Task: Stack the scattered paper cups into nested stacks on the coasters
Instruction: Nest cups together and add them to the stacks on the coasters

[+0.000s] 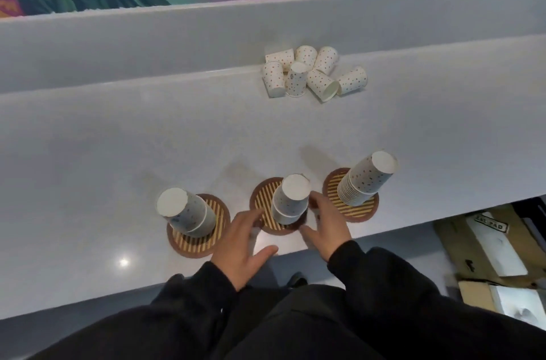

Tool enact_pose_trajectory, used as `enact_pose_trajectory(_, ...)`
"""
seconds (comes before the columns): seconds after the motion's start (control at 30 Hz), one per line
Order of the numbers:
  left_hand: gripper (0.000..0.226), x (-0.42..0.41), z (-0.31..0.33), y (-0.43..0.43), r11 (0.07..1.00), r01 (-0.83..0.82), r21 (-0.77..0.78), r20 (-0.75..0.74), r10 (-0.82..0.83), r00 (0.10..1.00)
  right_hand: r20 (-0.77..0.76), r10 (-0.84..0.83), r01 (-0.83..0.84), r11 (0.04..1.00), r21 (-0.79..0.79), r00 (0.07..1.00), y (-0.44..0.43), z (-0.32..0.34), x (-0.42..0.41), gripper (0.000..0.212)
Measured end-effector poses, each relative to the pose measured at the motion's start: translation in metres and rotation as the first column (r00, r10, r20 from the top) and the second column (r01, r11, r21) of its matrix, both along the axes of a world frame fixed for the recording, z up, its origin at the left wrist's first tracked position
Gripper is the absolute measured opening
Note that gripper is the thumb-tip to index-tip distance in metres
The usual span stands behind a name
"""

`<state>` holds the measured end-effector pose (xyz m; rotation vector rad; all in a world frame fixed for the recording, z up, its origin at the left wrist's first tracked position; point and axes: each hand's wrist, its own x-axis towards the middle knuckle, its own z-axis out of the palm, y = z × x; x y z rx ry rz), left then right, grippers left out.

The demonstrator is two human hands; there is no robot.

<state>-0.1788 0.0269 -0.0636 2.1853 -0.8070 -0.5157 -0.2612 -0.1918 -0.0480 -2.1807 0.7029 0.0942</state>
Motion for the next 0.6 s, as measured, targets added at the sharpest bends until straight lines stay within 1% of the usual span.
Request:
enact_pose_trajectory(0.07,0.094,0.014,-0.008,-0.028,0.997,-0.052,0.061,0.002,0.052,0.999,0.019,0.101,-0.100,0.994,-0.041,0.995,-0.004,0.001,0.013,0.065)
enact_pose_trajectory(0.1,0.099,0.020,-0.013,-0.038,0.995,-0.069,0.069,0.013,0.068,0.998,0.025,0.143,-0.141,0.988,-0.057,0.989,-0.006,0.001,0.018,0.063)
enact_pose_trajectory(0.13,0.098,0.023,-0.016,-0.044,0.992,-0.088,0.085,0.026,0.086,0.996,0.030,0.177,-0.174,0.983,-0.063,0.984,-0.008,0.000,0.021,0.061)
enact_pose_trajectory(0.23,0.074,0.029,-0.024,-0.047,0.983,-0.112,0.146,0.078,0.101,0.992,0.041,0.201,-0.199,0.978,-0.062,0.979,-0.012,-0.006,0.025,0.065)
enact_pose_trajectory(0.3,0.065,0.030,-0.026,-0.045,0.980,-0.134,0.147,0.084,0.122,0.989,0.039,0.242,-0.241,0.970,-0.039,0.969,-0.016,-0.010,0.024,0.067)
enact_pose_trajectory(0.4,0.065,0.026,-0.028,-0.043,0.981,-0.134,0.140,0.079,0.124,0.989,0.028,0.274,-0.273,0.962,-0.027,0.961,-0.020,-0.015,0.023,0.071)
enact_pose_trajectory(0.5,0.070,0.021,-0.026,-0.043,0.983,-0.147,0.107,0.046,0.143,0.989,0.037,0.303,-0.299,0.950,-0.085,0.952,-0.022,-0.024,0.026,0.072)
enact_pose_trajectory(0.6,0.074,0.021,-0.027,-0.042,0.976,-0.185,0.114,0.028,0.183,0.983,0.050,0.312,-0.306,0.946,-0.110,0.949,-0.023,-0.030,0.028,0.072)
